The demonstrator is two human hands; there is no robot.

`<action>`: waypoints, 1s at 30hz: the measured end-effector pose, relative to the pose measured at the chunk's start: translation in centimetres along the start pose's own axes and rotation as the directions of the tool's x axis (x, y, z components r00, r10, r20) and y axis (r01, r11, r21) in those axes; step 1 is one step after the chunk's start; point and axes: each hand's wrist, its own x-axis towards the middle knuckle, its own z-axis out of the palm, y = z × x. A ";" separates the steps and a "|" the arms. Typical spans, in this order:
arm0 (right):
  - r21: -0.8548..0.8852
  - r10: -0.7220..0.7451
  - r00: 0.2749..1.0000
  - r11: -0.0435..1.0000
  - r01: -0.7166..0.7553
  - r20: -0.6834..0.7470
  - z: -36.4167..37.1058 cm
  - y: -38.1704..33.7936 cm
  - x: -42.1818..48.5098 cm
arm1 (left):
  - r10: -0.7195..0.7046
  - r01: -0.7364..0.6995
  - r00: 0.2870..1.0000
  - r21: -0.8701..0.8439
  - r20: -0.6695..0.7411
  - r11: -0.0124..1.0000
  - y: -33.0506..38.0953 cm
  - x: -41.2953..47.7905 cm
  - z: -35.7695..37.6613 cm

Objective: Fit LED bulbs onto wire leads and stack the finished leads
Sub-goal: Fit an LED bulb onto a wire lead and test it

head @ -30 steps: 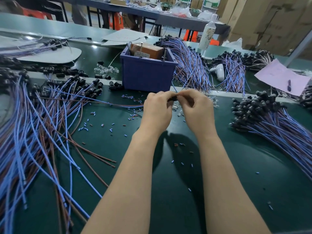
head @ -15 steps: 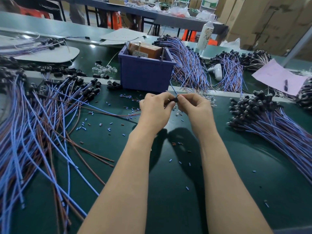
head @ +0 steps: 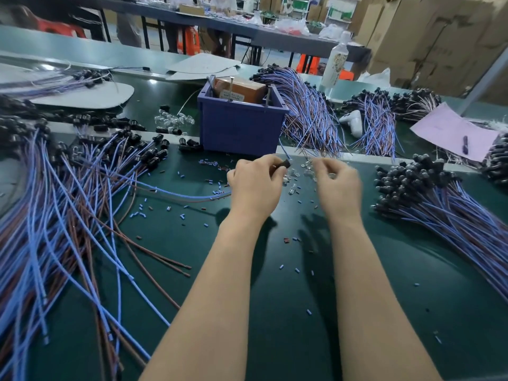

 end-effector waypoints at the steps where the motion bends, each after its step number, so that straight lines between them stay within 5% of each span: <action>1: -0.159 0.047 0.997 0.986 -0.055 -0.057 -1.0 0.9 0.5 | -0.031 0.032 0.999 0.015 -0.008 0.999 -0.2 0.1 0.1; 5: -0.535 0.374 0.926 0.791 -0.297 0.040 -3.2 3.8 1.1 | -0.148 0.148 0.987 -0.003 -0.062 0.989 -0.8 0.3 0.1; 9: -0.522 0.278 0.948 0.838 -0.158 0.158 -0.3 2.6 1.2 | -0.189 0.188 0.981 -0.017 -0.040 0.982 -0.8 0.3 0.2; 15: -0.172 0.209 0.973 0.966 -0.191 0.097 3.4 0.3 1.8 | -0.214 0.211 0.976 -0.070 -0.038 0.975 -1.1 0.3 -0.1; 18: -0.173 0.180 0.983 0.970 -0.172 0.033 3.0 0.4 1.6 | -0.227 0.223 0.973 -0.085 -0.036 0.971 -1.2 0.3 -0.1; 23: -0.118 0.246 0.934 0.968 -0.222 0.259 3.8 0.2 1.2 | -0.208 0.204 0.977 -0.078 -0.044 0.976 -0.7 0.2 -0.1; 27: 0.280 0.225 0.945 0.916 -0.289 0.237 3.5 -0.7 0.6 | -0.102 0.084 0.989 -0.162 -0.105 0.983 -0.3 0.1 -0.4; 30: 0.512 0.139 0.913 0.791 -0.335 0.384 2.1 -1.5 -0.5 | -0.004 -0.009 0.996 -0.148 -0.093 0.989 0.3 0.0 -0.3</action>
